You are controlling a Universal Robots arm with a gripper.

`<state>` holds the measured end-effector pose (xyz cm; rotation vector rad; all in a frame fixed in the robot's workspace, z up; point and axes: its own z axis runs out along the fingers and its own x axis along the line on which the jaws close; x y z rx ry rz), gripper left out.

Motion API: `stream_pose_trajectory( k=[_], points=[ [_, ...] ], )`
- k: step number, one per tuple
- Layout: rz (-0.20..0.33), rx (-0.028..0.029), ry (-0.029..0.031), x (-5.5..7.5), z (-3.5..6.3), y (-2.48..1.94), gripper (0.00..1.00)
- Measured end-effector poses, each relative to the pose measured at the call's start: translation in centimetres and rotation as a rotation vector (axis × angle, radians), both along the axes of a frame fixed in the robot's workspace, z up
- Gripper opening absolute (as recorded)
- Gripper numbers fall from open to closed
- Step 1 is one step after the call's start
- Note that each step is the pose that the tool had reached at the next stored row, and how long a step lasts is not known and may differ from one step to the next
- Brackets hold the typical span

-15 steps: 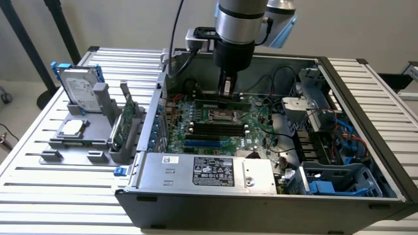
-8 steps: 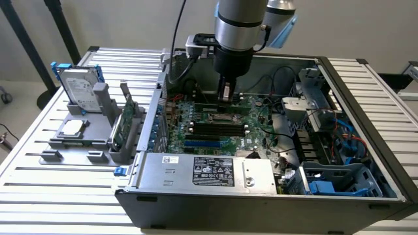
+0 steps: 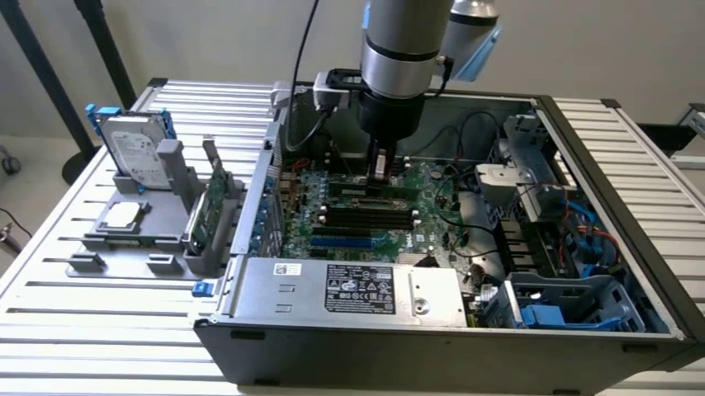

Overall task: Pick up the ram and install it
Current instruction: 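Insert the ram into the slot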

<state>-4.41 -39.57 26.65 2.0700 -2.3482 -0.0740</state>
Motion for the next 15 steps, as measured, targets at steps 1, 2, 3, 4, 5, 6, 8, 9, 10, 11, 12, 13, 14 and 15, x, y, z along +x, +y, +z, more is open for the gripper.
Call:
stream_pose_trajectory(
  k=[1,2,3,4,5,6,8,9,10,11,12,13,14,15],
  points=[
    [0.0,0.0002,-0.0001,0.0,-0.2,-0.02,0.14],
    [0.0,0.0,0.0,0.0,-0.36,-0.04,0.14],
    [0.0,0.0,0.0,0.0,-0.56,-0.06,0.14],
    [0.0,0.0,0.0,0.0,-0.74,-0.09,0.14],
    [0.0,-0.0001,0.0001,0.0,-0.91,-0.13,0.14],
    [0.0,0.0001,0.0,0.0,-1.1,-0.16,0.14],
    [0.0,0.0,0.0,0.0,-1.46,-0.21,0.14],
    [0.0,0.0,0.0,0.0,-1.63,-0.22,0.14],
    [0.0,0.0,0.0,0.0,-1.83,-0.23,0.14],
    [0.0,0.0001,0.0,0.0,-2.01,-0.24,0.14],
    [0.0,0.0002,-0.0001,0.0,-2.2,-0.23,0.14],
    [0.0,0.0001,-0.0001,0.0,-2.35,-0.24,0.14],
    [0.0,0.0,0.0,0.0,-2.45,-0.24,0.14],
    [0.0,0.0,0.0,0.0,-2.53,-0.25,0.14]
  ],
)
